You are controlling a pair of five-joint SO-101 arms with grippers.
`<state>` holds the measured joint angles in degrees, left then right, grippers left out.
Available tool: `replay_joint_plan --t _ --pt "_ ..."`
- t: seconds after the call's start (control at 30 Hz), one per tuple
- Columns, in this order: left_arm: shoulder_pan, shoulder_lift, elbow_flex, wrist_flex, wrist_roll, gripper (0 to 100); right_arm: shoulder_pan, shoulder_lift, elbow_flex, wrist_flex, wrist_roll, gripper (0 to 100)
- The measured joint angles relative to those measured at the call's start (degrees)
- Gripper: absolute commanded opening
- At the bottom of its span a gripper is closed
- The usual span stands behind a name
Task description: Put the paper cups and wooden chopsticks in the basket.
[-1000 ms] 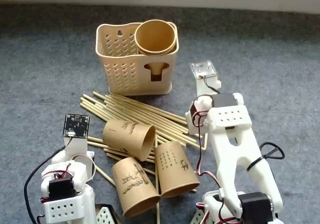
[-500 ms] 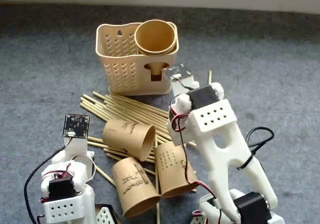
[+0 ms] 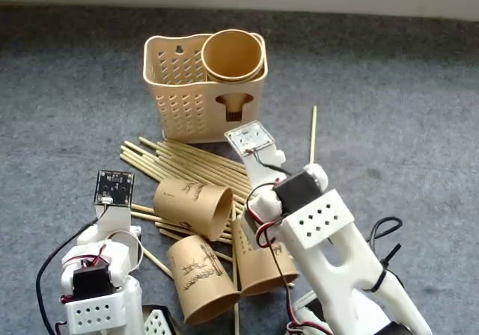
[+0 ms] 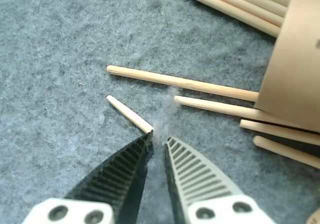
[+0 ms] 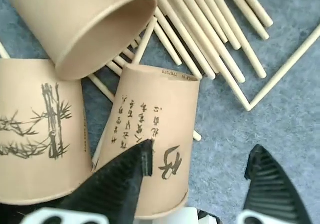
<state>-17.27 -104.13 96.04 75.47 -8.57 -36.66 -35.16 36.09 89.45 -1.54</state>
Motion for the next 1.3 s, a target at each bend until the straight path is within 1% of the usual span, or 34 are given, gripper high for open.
replay_joint_plan --t 0.1,0.23,0.4,0.6,0.67,0.8,0.97,1.2,1.3 --pt "0.0 0.0 0.0 0.0 0.0 5 -0.3 0.8 4.0 -4.7 0.0 30.0" --pt "0.0 0.0 0.0 0.0 0.0 5 -0.3 1.7 6.4 -8.4 0.0 30.0" --pt "0.0 0.0 0.0 0.0 0.0 5 -0.5 5.7 6.6 -9.5 0.0 35.2" --pt "0.0 0.0 0.0 0.0 0.0 5 -0.6 7.6 6.8 -10.6 0.0 34.8" --pt "0.0 0.0 0.0 0.0 0.0 5 -0.6 7.6 6.8 -10.9 0.0 32.1" --pt "0.0 0.0 0.0 0.0 0.0 5 -0.6 7.8 6.8 -11.0 1.0 23.1" --pt "0.0 0.0 0.0 0.0 0.0 5 -0.6 7.8 6.8 -11.2 3.6 22.8" --pt "0.0 0.0 0.0 0.0 0.0 5 0.8 7.8 6.8 -11.1 4.1 22.8" --pt "0.0 0.0 0.0 0.0 0.0 5 0.9 7.8 6.3 -8.6 4.1 22.8"
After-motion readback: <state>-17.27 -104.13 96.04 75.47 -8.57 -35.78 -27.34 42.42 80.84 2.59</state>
